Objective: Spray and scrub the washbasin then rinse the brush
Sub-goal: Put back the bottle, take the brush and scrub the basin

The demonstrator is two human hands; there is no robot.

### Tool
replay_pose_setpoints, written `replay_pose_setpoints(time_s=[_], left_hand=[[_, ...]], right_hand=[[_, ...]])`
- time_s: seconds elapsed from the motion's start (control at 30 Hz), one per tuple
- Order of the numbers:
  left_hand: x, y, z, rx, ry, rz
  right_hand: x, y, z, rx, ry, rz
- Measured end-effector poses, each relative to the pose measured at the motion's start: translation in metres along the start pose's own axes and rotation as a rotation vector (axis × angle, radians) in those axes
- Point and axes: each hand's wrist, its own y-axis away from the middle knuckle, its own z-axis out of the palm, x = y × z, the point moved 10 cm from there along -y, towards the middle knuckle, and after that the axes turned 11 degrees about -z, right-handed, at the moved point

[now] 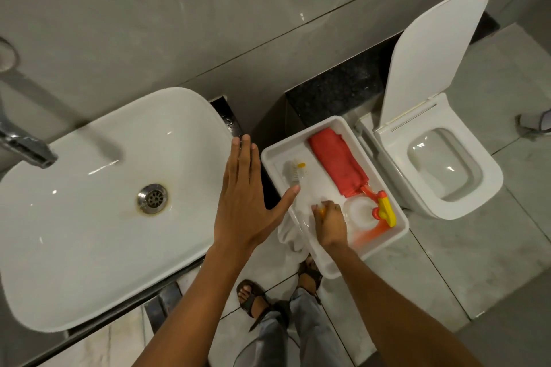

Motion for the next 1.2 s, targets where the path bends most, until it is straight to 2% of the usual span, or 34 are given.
replay_pose_setpoints(time_s=[0.07, 0.2, 0.33, 0.43, 0.5, 0.67, 0.77, 0.9, 1.0, 1.1, 1.2], left_hand=[[0.002, -0.001, -0.004, -0.027, 0.047, 0.012], [0.004, 0.005, -0.025, -0.061, 0.197, 0.038], [-0.035, 0.031, -0.066, 0.026, 0.289, -0.022], [-0.099, 0.054, -0.098, 0.114, 0.335, -0.196], [-0.152, 0.068, -0.125, 0.209, 0.329, -0.299], [-0.280, 0.099, -0.167, 0.327, 0.308, -0.541], [-0.326, 0.108, -0.174, 0.356, 0.312, -0.613], [-0.336, 0.112, -0.163, 0.339, 0.221, -0.573], [-0.339, 0.113, -0.163, 0.405, 0.236, -0.564], [-0.342, 0.116, -0.165, 0.442, 0.303, -0.570], [-0.343, 0.117, -0.165, 0.446, 0.337, -0.580]], right_hand=[[-0.011, 0.014, -0.016, 0.064, -0.094, -0.012], [-0.053, 0.056, -0.063, 0.242, -0.182, -0.151], [-0.120, 0.113, -0.095, 0.287, -0.326, -0.322], [-0.175, 0.160, -0.092, 0.183, -0.389, -0.418], [-0.213, 0.191, -0.071, 0.054, -0.325, -0.454], [-0.276, 0.254, 0.026, -0.425, -0.062, -0.451], [-0.291, 0.274, 0.080, -0.579, 0.150, -0.392], [-0.310, 0.271, 0.145, -0.703, 0.573, -0.386], [-0.331, 0.249, 0.171, -0.660, 0.623, -0.353], [-0.348, 0.204, 0.166, -0.476, 0.486, -0.265], [-0.358, 0.181, 0.159, -0.490, 0.570, -0.291]])
